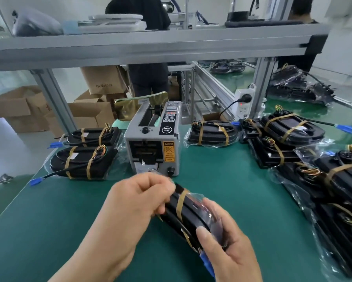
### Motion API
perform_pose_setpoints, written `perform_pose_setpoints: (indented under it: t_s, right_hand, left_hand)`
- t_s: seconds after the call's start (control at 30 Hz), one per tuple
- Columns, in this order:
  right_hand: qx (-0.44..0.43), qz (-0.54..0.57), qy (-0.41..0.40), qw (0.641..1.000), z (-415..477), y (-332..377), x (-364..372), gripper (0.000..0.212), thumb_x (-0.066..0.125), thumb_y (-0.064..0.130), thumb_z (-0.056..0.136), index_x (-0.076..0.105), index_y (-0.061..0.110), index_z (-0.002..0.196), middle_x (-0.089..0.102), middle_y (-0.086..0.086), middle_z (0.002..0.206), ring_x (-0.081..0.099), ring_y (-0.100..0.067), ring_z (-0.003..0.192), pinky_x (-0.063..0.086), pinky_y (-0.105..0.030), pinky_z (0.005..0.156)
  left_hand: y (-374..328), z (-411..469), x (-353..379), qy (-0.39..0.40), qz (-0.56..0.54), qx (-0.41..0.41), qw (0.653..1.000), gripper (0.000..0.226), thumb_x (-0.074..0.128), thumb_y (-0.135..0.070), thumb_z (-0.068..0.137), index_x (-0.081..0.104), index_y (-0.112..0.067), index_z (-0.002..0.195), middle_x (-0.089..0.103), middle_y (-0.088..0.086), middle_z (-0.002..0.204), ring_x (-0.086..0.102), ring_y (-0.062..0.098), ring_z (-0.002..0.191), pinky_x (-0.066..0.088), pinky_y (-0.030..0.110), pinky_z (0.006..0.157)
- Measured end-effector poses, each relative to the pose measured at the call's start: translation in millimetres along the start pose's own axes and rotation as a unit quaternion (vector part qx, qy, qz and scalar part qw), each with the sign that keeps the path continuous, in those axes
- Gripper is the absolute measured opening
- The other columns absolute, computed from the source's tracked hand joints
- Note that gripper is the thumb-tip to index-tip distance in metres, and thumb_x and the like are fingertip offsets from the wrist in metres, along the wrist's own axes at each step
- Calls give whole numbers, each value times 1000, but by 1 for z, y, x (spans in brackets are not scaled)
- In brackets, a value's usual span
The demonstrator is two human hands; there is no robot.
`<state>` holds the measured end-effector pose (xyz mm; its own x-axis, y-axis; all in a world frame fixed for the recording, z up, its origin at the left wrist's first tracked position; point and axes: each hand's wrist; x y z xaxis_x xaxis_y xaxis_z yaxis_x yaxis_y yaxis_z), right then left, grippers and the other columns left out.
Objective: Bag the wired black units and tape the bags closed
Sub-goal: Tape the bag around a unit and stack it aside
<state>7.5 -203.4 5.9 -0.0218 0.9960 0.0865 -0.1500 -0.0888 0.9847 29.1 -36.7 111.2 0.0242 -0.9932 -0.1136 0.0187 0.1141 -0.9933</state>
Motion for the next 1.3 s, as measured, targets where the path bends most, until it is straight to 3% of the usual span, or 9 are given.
perform_pose_setpoints:
  t_s: [0.13, 0.2, 0.27, 0.37, 0.57, 0.9, 0.97, 1.13, 1.3]
  right_hand:
    - [10, 10, 5, 1000, -4, 2, -3, 34, 54, 49, 87, 65, 47, 119, 67, 17, 124, 62, -3, 116, 55, -21, 86]
    - [7, 7, 14, 1000, -6, 1, -1, 45, 45, 60, 88, 64, 40, 124, 64, 13, 130, 58, -11, 124, 49, -41, 101]
    - [3, 2, 6, 1000, -8, 2, 0, 47, 42, 62, 89, 65, 41, 123, 65, 13, 130, 58, -13, 125, 44, -48, 106]
    - [-10, -7, -2, 1000, -8, 4, 3, 35, 42, 51, 95, 66, 44, 120, 67, 15, 125, 60, -10, 122, 45, -42, 105]
    - [-36, -36, -20, 999, -13, 9, 5, 34, 40, 35, 96, 69, 38, 113, 68, 30, 113, 60, 10, 111, 40, 0, 86]
    - [-43, -5, -17, 999, -14, 10, 7, 35, 41, 34, 94, 69, 30, 116, 69, 29, 111, 61, 12, 107, 42, 0, 83]
    - [-38, -7, -18, 999, -14, 8, 7, 35, 42, 36, 94, 68, 32, 117, 69, 27, 115, 61, 8, 112, 44, -5, 89]
    - [-14, 25, -14, 999, -14, 0, 9, 35, 45, 42, 93, 69, 40, 118, 68, 13, 125, 62, -15, 121, 45, -45, 106]
    - [-24, -2, -22, 999, -15, -1, 9, 33, 44, 43, 93, 66, 49, 118, 68, 18, 124, 62, -10, 120, 46, -39, 105]
  left_hand:
    - [8, -16, 22, 25, 58, -27, 998, 14, 71, -24, 80, 73, -19, 66, 54, -16, 50, 45, -2, 47, 35, 8, 50]
    - [12, -15, 23, 22, 58, -39, 997, 16, 70, -19, 83, 73, -17, 68, 60, -11, 55, 49, 0, 50, 38, 8, 54]
    - [13, -15, 23, 21, 58, -48, 997, 13, 72, -23, 81, 74, -16, 71, 70, -3, 67, 61, 8, 62, 45, 16, 67]
    - [17, -15, 25, -5, 70, -45, 996, 11, 76, -25, 77, 74, -18, 69, 74, 3, 74, 66, 17, 72, 49, 22, 75]
    - [23, -16, 26, -43, 101, -30, 994, 10, 77, -22, 75, 74, -25, 66, 64, -4, 55, 48, 4, 48, 40, 13, 49]
    - [28, -18, 27, -55, 115, -13, 992, 15, 77, -17, 76, 72, -25, 64, 60, -8, 51, 45, 5, 46, 38, 12, 47]
    - [29, -20, 28, -59, 120, -9, 991, 14, 75, -19, 76, 70, -24, 64, 57, -9, 50, 44, 5, 46, 38, 13, 46]
    - [37, -24, 32, -83, 142, 0, 986, 15, 74, -18, 76, 66, -29, 69, 51, -15, 49, 41, 2, 44, 37, 17, 45]
    - [39, -24, 34, -111, 145, 17, 983, 33, 71, -28, 81, 50, -52, 82, 57, -12, 60, 49, 1, 51, 42, 27, 58]
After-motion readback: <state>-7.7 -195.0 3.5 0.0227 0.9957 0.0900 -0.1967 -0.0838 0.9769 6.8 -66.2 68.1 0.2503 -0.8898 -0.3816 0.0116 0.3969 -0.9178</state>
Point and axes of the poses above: each hand's wrist, its own z-axis towards the middle knuckle, its own x-axis out of the palm, y = z × x
